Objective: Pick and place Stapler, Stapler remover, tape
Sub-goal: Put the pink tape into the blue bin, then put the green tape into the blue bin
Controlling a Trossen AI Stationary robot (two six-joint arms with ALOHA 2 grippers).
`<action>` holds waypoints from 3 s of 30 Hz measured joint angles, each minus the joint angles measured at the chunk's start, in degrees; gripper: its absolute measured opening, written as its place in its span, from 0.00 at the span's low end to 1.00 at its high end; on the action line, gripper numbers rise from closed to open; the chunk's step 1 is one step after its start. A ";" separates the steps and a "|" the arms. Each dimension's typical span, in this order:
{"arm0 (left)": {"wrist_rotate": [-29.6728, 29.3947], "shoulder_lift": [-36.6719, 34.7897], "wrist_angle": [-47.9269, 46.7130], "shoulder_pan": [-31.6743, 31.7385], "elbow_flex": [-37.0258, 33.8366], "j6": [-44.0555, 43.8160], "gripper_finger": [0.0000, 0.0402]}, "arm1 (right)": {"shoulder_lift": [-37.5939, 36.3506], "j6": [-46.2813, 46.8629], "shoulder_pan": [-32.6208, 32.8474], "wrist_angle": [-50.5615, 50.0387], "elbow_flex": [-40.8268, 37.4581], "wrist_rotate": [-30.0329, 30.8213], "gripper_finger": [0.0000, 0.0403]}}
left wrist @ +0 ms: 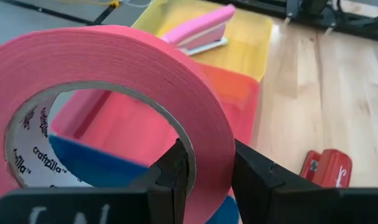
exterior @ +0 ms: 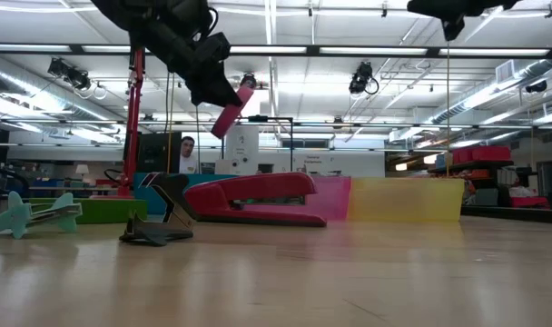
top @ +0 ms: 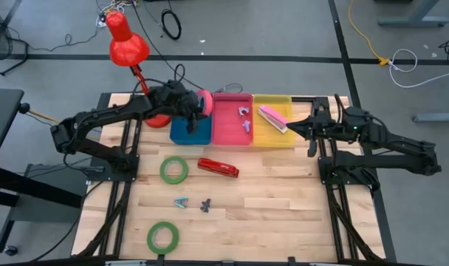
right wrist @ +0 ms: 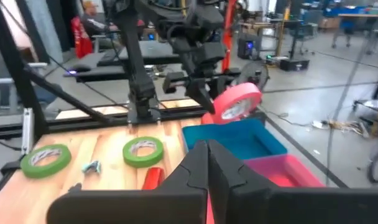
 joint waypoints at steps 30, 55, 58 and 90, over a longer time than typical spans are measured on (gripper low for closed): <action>-10.14 11.25 -5.93 8.97 0.00 -4.58 0.26 | -0.85 -2.76 0.00 -7.28 1.83 0.23 0.02; -1.88 21.51 -2.34 14.50 0.00 -4.50 0.26 | -0.72 -2.84 0.00 -7.08 1.88 1.17 0.02; -1.90 21.51 -2.00 14.50 0.00 -4.47 0.26 | -0.72 -2.86 0.00 -7.08 1.88 1.17 0.02; -3.04 12.37 -0.55 11.98 0.07 -3.56 0.52 | -0.72 -2.60 -0.01 -5.80 1.88 1.17 0.02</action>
